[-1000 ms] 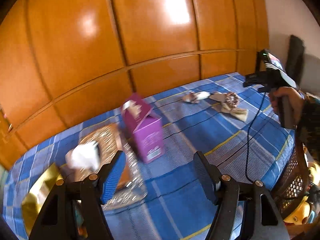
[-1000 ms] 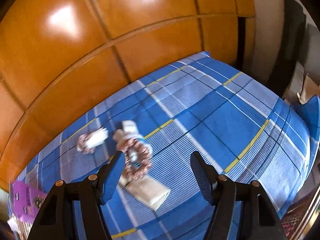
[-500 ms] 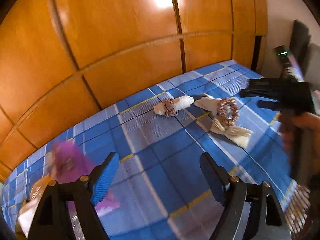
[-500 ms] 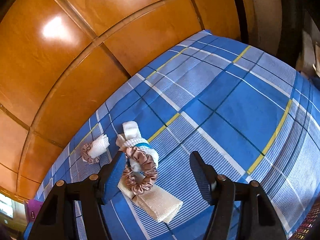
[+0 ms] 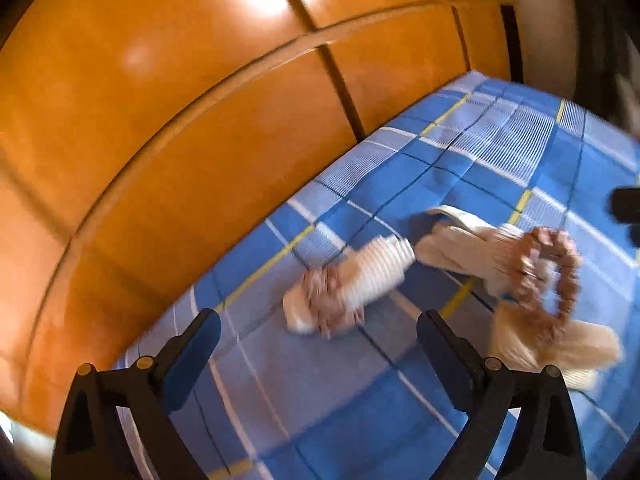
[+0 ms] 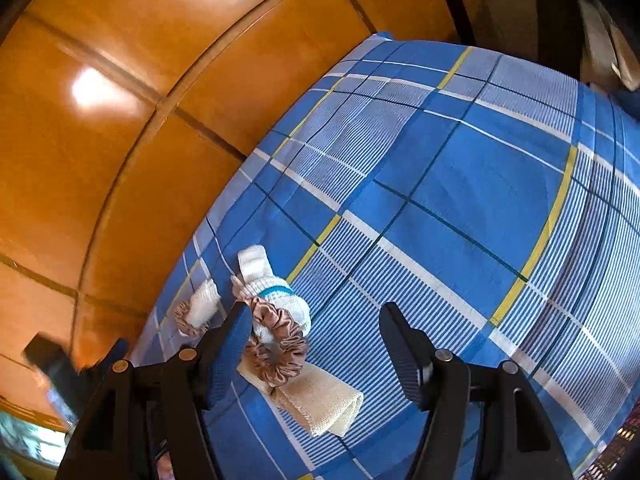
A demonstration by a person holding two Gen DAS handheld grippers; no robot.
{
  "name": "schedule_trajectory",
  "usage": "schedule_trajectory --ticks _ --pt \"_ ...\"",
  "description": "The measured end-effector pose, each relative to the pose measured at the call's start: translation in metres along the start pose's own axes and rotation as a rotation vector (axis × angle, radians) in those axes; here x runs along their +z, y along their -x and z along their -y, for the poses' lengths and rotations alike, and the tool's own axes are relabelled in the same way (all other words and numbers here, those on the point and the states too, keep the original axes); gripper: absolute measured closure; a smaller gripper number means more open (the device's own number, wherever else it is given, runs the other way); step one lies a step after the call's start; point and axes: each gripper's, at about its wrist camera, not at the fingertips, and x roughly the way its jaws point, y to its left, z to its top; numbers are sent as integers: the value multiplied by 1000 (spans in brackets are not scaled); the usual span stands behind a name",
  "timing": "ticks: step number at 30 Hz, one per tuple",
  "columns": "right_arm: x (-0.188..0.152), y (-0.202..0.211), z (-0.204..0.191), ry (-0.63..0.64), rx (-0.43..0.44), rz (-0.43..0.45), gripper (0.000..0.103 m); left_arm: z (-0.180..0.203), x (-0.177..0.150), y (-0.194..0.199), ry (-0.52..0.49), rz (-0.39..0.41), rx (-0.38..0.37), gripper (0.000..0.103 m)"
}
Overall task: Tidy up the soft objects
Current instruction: 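Grasp the white mesh piece with satin scrunchie using the left tool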
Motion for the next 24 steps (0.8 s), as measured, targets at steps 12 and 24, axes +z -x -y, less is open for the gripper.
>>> schedule_trajectory --ticks 12,24 --pt "-2 -6 -9 33 38 -38 36 3 14 -75 -29 -77 -134 32" --pt "-17 -29 -37 212 -65 -101 36 -12 -41 -26 263 -135 -161 65"
